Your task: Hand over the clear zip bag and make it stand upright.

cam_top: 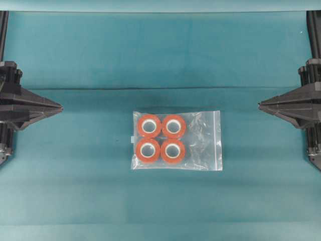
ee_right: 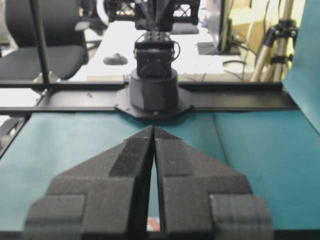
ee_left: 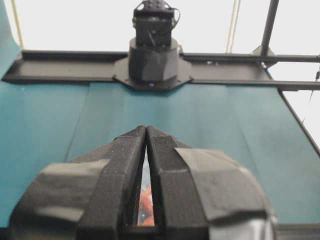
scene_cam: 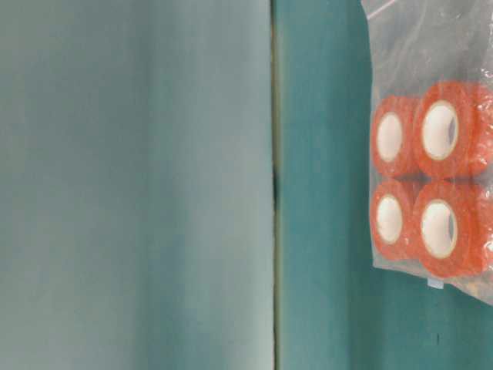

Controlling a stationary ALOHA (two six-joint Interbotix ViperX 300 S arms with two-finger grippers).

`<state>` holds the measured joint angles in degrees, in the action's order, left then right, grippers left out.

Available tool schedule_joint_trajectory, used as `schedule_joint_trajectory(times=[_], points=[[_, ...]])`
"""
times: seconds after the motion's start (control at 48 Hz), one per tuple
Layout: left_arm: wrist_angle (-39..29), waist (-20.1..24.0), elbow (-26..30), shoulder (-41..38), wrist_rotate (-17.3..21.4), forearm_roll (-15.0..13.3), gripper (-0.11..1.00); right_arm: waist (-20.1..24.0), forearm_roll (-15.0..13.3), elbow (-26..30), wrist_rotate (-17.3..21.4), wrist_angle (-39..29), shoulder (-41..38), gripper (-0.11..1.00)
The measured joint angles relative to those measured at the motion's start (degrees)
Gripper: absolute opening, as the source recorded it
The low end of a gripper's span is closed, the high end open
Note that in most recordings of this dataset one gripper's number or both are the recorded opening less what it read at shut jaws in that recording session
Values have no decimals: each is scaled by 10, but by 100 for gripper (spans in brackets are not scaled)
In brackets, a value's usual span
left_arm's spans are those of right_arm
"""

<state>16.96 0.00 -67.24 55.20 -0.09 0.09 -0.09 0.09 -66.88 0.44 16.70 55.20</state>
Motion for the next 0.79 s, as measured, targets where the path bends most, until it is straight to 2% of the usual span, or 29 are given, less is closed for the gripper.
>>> schedule_joint_trajectory(times=[0.042, 0.104, 0.146, 0.167, 0.208, 0.292, 0.396, 0.5, 0.563, 0.625, 0.792], points=[[-3, -1, 4, 0, -2, 1, 12, 0, 9, 1, 3, -1, -1, 7], [-4, -4, 16, -4, -5, 1, 3, 0, 52, 4, 18, -13, -4, 1], [-5, -6, 23, -8, -1, 2, -1, -2, 94, 10, 32, -30, -8, 0], [-5, -6, 25, -10, 0, 2, -1, -5, 131, 16, 45, -48, -13, 0], [-8, -7, 33, -16, 7, 2, -1, -13, 178, 23, 58, -76, -25, 0], [-22, -6, 43, -24, 17, 2, -1, -19, 244, 29, 76, -127, -47, 0], [-54, -2, 56, -33, 27, 2, -1, -19, 301, 30, 103, -174, -74, 0], [-88, -3, 69, -45, 33, 3, -1, -26, 358, 30, 154, -193, -102, 0], [-104, -4, 76, -49, 33, 3, -1, -31, 384, 29, 187, -196, -119, 0], [-114, -4, 79, -48, 39, 3, -1, -33, 396, 24, 220, -196, -137, 0], [-124, -1, 82, -49, 46, 3, -1, -38, 403, 9, 265, -192, -163, 0]])
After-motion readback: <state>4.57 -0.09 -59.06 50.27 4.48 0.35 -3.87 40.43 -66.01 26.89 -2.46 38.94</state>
